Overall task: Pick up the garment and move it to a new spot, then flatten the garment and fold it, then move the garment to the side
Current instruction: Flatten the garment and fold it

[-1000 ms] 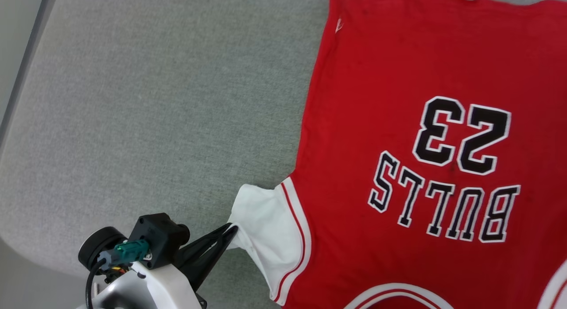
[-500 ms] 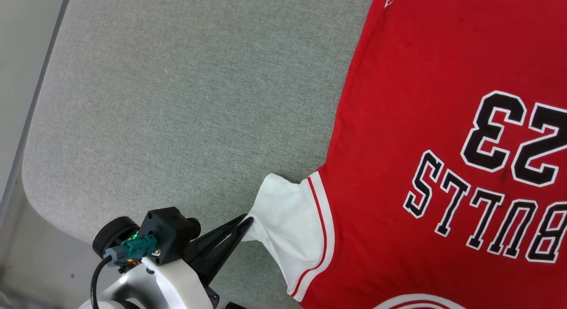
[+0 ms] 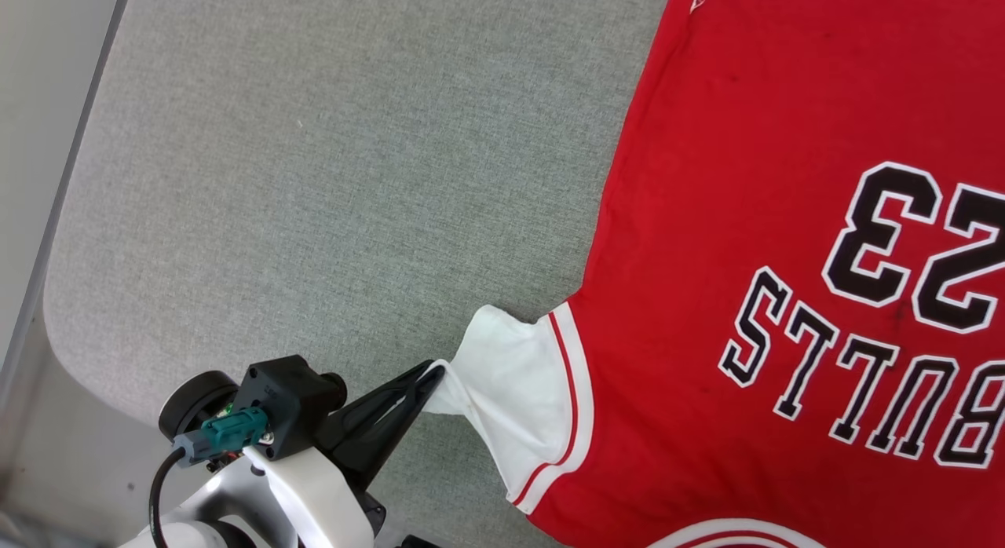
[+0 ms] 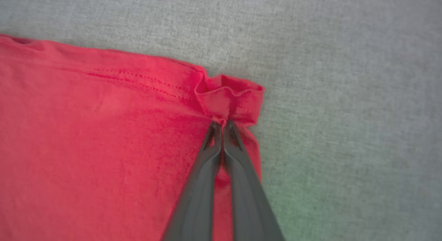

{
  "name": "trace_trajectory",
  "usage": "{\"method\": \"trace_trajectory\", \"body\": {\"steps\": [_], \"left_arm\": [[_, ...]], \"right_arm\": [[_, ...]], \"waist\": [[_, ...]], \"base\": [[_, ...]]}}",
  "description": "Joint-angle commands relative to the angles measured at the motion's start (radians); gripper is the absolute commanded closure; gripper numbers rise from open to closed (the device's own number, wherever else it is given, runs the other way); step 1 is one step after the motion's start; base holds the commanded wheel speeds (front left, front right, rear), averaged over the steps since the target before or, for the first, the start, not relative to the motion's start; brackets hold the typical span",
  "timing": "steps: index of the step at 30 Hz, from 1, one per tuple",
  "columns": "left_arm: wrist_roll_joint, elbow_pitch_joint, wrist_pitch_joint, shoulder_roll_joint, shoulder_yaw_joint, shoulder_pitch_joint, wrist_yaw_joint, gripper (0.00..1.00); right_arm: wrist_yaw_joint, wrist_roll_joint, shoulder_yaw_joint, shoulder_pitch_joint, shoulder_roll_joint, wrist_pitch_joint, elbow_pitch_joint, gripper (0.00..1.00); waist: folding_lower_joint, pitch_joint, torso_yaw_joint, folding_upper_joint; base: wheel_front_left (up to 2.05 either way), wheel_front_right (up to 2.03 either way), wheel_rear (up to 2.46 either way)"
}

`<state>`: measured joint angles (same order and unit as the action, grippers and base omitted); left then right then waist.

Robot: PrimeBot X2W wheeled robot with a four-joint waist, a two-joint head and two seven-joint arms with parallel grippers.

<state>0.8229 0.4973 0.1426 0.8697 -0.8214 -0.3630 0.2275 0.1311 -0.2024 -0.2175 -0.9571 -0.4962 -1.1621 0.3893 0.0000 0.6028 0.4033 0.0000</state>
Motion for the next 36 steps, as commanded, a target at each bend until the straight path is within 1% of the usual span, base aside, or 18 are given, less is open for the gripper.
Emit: {"method": "trace_trajectory", "body": {"steps": [1, 7, 17, 21, 29, 36], "left_arm": [[0.000, -0.003, -0.004, -0.002, 0.003, -0.011, -0.002, 1.00], [-0.002, -0.013, -0.001, 0.011, 0.006, -0.003, 0.008, 1.00], [0.025, -0.021, -0.003, 0.027, 0.028, 0.020, 0.038, 1.00], [0.039, -0.035, 0.000, 0.028, 0.026, 0.031, 0.037, 1.00], [0.069, -0.097, -0.027, 0.007, 0.018, 0.071, 0.038, 1.00], [0.102, -0.142, -0.087, -0.034, 0.029, 0.111, 0.045, 1.00]], "right_arm": [[-0.001, -0.001, 0.012, 0.057, 0.009, -0.006, 0.025, 1.00], [-0.001, -0.019, 0.046, 0.096, -0.023, 0.037, 0.027, 1.00], [-0.001, -0.073, 0.036, 0.206, -0.024, 0.089, 0.024, 1.00], [-0.001, -0.105, 0.035, 0.276, -0.024, 0.112, 0.030, 1.00], [-0.001, -0.181, 0.030, 0.435, -0.014, 0.167, 0.022, 1.00], [-0.001, -0.266, 0.008, 0.598, 0.004, 0.203, -0.055, 1.00]], "waist": [[0.0000, -0.014, -0.009, 0.0000], [0.0000, -0.071, -0.046, 0.0000], [0.0000, -0.188, -0.122, 0.0000], [0.0000, -0.240, -0.155, 0.0000], [0.0000, -0.344, -0.210, 0.0000], [0.0000, -0.425, -0.243, 0.0000]], "base": [[0.00, 0.00, 0.00], [0.00, 0.00, 0.00], [0.00, 0.00, 0.00], [0.00, 0.00, 0.00], [0.00, 0.00, 0.00], [0.00, 0.00, 0.00]]}}
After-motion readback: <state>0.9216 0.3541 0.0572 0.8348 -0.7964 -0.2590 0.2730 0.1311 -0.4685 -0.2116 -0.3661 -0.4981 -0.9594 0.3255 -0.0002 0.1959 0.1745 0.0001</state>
